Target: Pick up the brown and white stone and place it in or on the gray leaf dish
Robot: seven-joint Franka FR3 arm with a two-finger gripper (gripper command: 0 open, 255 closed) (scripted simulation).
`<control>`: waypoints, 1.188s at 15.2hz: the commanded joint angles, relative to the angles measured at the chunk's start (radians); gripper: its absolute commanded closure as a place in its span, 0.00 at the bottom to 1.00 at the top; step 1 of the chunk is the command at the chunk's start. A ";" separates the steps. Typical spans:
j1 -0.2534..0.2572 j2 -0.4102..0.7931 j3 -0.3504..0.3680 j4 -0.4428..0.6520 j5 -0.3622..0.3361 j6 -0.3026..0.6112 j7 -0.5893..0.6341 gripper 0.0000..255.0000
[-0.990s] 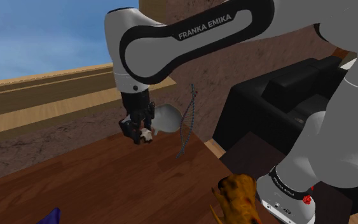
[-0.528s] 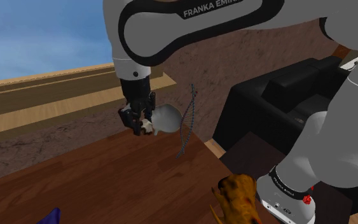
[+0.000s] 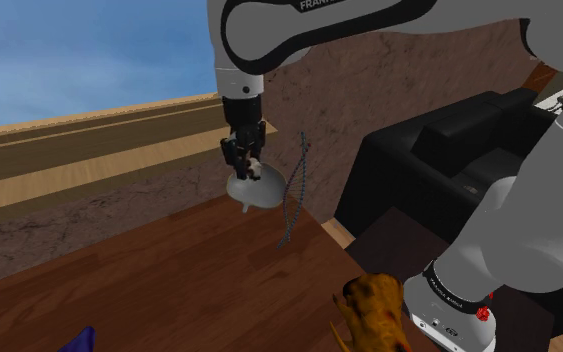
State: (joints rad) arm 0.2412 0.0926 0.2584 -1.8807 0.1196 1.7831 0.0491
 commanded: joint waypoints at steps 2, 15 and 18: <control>-0.035 0.007 -0.030 0.012 -0.012 -0.013 -0.062 1.00; -0.039 0.059 -0.037 -0.086 -0.021 0.134 -0.085 1.00; -0.038 0.072 -0.037 -0.103 -0.023 0.165 -0.086 1.00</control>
State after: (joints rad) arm 0.2014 0.1623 0.2202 -1.9770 0.0966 1.9370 -0.0381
